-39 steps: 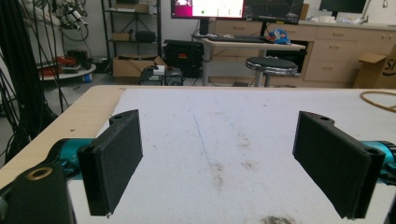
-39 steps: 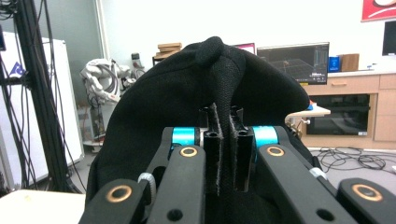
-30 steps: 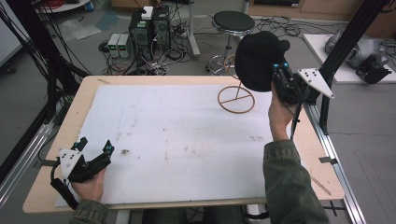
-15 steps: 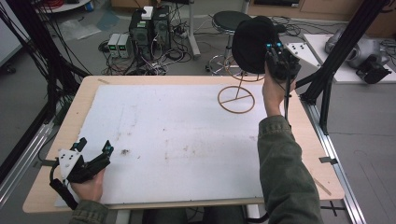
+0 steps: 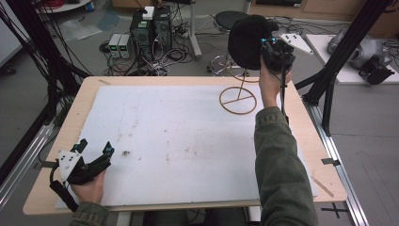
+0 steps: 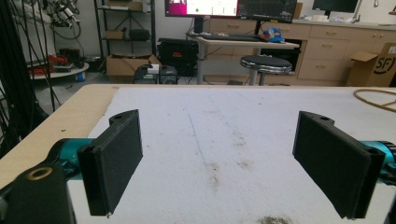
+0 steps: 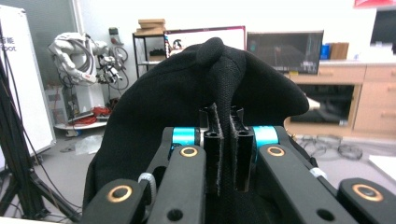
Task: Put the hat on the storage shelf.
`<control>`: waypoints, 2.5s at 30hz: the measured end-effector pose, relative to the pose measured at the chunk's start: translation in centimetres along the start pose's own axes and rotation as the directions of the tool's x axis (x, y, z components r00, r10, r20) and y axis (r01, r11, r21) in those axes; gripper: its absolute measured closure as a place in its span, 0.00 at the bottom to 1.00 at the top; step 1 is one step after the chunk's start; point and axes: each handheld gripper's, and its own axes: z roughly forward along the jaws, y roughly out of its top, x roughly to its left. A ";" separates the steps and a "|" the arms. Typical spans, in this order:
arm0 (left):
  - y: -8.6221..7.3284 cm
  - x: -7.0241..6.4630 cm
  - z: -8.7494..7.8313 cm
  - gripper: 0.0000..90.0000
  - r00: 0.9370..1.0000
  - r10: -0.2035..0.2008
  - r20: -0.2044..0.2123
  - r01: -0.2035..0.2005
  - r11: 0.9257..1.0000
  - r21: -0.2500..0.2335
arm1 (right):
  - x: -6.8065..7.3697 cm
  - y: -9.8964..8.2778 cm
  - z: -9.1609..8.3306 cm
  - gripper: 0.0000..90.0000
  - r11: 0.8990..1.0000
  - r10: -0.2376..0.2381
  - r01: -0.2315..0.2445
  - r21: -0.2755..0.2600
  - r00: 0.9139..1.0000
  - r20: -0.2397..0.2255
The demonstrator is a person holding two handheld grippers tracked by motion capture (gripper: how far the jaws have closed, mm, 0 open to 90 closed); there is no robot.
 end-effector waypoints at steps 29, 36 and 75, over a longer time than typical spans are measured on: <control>0.1 -0.4 0.2 0.18 1.000 0.009 0.010 -0.009 1.000 0.000 | 0.7 -2.0 1.6 0.93 0.985 -0.001 -0.001 0.174 1.000 0.007; 0.1 -0.4 0.2 0.18 1.000 0.008 0.014 -0.008 1.000 -0.002 | 0.8 -2.1 1.6 0.91 0.979 0.001 -0.013 0.204 0.998 0.059; 0.1 -1.1 0.5 0.18 0.999 0.019 0.028 -0.019 1.000 -0.001 | -0.4 -4.8 -2.0 0.27 0.958 0.054 -0.089 0.271 0.990 0.133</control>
